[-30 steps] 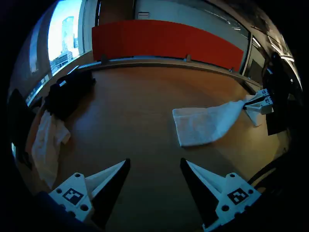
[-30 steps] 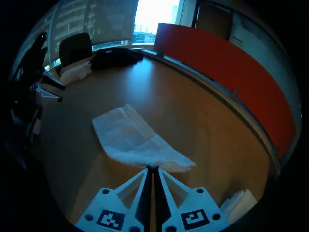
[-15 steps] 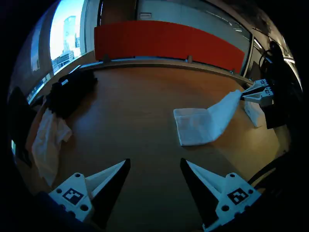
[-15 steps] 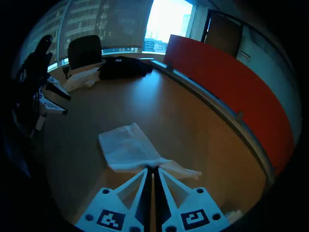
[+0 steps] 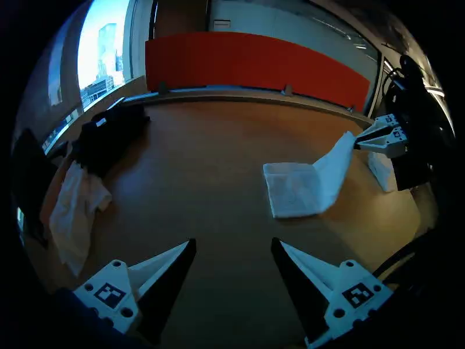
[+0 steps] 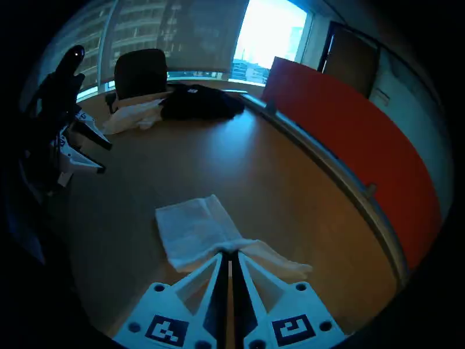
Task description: Fold towel
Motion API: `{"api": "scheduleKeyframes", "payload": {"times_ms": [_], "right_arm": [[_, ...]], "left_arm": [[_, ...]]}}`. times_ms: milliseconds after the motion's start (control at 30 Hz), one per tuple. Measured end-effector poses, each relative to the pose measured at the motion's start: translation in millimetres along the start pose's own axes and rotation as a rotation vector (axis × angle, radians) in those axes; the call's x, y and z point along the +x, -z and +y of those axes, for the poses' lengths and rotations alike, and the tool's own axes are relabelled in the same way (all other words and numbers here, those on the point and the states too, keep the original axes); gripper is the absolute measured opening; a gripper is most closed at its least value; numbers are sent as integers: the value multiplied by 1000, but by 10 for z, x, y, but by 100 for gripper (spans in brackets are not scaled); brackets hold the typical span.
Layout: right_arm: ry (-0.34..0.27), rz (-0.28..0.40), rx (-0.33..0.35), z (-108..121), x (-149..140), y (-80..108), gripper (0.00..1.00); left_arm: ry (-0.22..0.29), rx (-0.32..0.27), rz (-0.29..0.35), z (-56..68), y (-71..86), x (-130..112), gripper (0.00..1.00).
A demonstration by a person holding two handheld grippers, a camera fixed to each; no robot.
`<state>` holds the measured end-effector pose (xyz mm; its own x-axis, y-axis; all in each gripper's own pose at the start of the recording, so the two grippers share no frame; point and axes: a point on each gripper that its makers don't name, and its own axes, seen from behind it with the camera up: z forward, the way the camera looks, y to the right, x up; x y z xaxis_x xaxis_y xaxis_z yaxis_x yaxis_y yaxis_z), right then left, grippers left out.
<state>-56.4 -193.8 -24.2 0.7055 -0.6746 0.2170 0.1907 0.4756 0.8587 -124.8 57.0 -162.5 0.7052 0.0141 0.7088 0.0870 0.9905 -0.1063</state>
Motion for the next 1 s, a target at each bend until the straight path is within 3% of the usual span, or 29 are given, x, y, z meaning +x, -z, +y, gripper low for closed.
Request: {"api": "scheduleKeyframes", "payload": {"times_ms": [500, 767, 1000], "right_arm": [[56, -2, 130, -453, 265, -518, 3], [59, -33, 193, -686, 221, -867, 3], [60, -55, 204, -738, 167, -930, 4]], "left_arm": [[44, 28, 2, -101, 110, -83, 96], [70, 48, -5, -183, 197, -201, 96], [84, 57, -5, -230, 222, -232, 95]]}}
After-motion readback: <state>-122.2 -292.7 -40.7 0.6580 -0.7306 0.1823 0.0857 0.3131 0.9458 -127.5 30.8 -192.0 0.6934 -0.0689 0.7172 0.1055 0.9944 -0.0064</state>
